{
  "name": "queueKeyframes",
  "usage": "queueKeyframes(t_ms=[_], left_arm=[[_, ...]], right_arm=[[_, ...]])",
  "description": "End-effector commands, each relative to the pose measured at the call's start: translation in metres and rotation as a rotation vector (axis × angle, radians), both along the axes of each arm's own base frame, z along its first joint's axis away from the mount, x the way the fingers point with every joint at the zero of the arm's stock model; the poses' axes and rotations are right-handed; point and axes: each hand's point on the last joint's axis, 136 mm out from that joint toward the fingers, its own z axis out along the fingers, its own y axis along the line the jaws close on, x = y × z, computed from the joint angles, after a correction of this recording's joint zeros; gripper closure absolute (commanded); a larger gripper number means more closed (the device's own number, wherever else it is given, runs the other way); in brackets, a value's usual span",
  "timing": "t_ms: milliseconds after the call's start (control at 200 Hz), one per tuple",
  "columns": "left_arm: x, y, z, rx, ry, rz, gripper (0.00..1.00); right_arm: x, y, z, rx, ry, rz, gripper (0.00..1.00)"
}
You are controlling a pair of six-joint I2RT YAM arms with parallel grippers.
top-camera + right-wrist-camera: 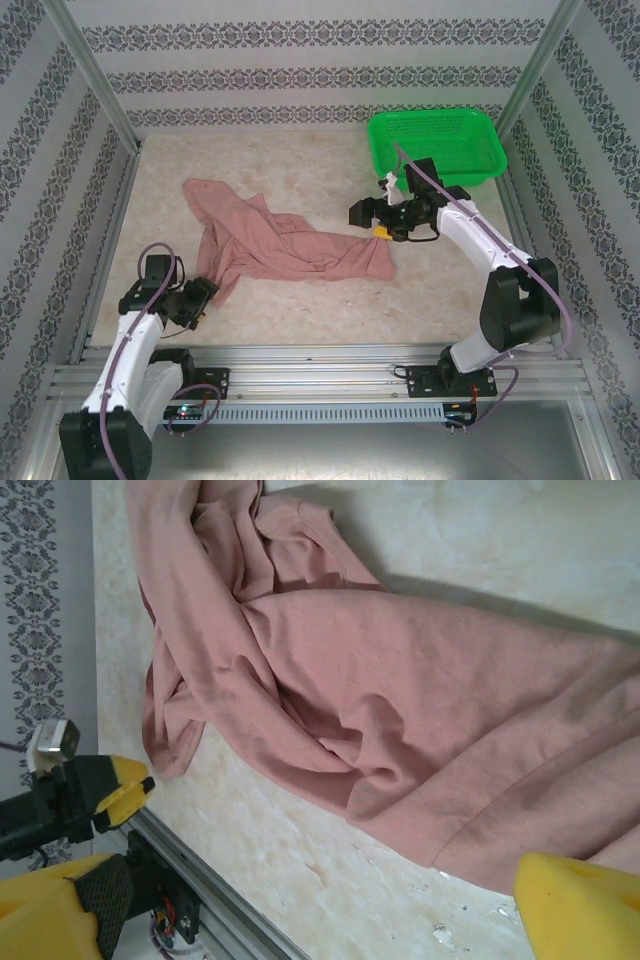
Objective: Fold and stack the t-shirts
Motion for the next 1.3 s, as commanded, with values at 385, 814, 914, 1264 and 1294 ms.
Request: queueKeyframes(t_ms=[385, 814, 914, 1264, 1294], left_arm=[[0.005, -0.055, -0.007, -0.064, 0.03, 0.105, 0.51], [0.059, -0.024, -0.035, 0.029, -0.102, 0.42, 0.56], [0.058, -0.015, -0.032, 0.062, -0.121, 0.449, 0.57], [0.056, -0.002, -0.03, 0.05, -0.199, 0.529, 0.58], [0.055, -0.003, -0.035, 0.04, -0.194, 0.533, 0.58]], right_arm=[[0.013, 0.006, -0.002, 0.114, 0.049, 0.043, 0.02], [0.008, 0.014, 0.004, 0.133, 0.051, 0.063, 0.02], [0.004, 0.013, 0.005, 0.128, 0.049, 0.067, 0.02], [0.006, 0.016, 0.004, 0.146, 0.059, 0.074, 0.02], [0.006, 0.016, 0.004, 0.147, 0.062, 0.073, 0.02]])
